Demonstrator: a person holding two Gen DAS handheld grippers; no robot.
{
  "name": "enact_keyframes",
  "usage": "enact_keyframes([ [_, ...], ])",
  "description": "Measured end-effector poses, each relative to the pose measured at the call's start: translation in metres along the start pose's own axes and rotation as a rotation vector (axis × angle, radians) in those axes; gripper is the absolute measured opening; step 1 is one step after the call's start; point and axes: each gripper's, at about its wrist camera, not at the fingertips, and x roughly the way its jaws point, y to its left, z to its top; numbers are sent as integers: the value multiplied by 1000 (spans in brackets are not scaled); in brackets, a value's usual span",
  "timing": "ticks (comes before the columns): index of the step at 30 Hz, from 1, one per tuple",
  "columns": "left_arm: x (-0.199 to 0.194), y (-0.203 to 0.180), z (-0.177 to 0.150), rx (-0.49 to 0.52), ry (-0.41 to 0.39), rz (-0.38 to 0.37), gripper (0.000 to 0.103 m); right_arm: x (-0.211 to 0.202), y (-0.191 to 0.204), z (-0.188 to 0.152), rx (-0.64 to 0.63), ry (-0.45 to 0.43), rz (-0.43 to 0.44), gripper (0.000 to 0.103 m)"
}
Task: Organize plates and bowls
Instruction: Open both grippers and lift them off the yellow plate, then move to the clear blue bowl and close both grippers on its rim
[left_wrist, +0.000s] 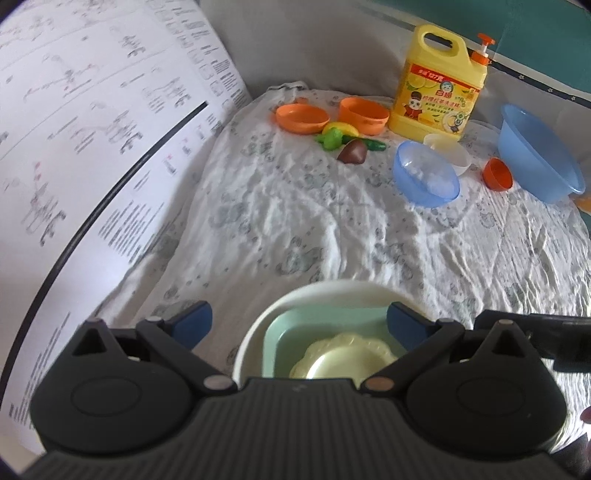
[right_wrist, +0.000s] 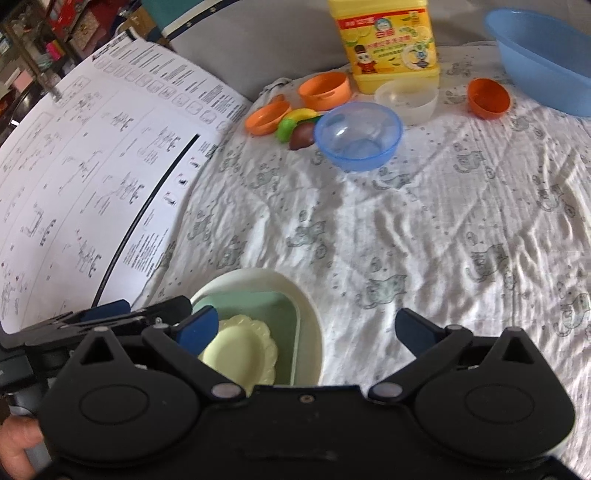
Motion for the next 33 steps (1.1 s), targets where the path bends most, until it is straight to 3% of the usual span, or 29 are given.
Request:
enact_keyframes([
  [14, 39, -65, 74, 91, -61, -9, 103, 6, -74, 62, 153, -83, -81, 103],
  [24, 107, -103, 119, 133, -39, 5, 102, 55, -103, 121, 210, -95, -63, 102],
  [33, 151, -115, 129, 150, 6, -6, 77, 108, -109, 152, 226, -26, -49, 68],
])
